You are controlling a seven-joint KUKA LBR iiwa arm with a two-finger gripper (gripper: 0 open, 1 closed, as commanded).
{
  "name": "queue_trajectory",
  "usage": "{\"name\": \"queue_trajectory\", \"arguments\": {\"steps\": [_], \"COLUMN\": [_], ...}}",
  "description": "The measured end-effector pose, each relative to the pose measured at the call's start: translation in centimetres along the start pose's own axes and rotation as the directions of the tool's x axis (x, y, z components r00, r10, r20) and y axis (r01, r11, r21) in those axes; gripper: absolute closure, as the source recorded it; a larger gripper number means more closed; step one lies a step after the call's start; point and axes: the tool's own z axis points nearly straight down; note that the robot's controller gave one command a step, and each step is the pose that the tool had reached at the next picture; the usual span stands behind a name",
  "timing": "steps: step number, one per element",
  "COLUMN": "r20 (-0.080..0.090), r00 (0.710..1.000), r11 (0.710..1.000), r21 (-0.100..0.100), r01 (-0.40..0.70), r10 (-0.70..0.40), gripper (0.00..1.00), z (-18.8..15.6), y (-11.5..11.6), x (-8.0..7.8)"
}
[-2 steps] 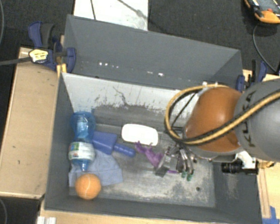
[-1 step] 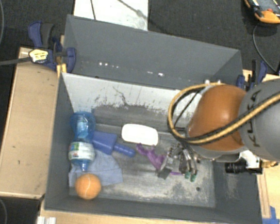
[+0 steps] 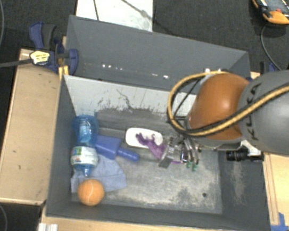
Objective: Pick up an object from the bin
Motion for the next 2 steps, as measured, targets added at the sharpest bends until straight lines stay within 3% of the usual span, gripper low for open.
{"name": "queue_trajectory", "arguments": {"steps": [1,2], "r20": [-0.027,0.010], "r00": [0.999,1.000], "r11": [1.000,1.000], "r21": [0.005,-0.003], "r01": [0.017,0.023], "r10": [-0.017,-0.023], "gripper": [1.00,1.00], "z": [5.1,-12.8], "y": [-3.9,0.2], "x": [0.5,-0.7]}}
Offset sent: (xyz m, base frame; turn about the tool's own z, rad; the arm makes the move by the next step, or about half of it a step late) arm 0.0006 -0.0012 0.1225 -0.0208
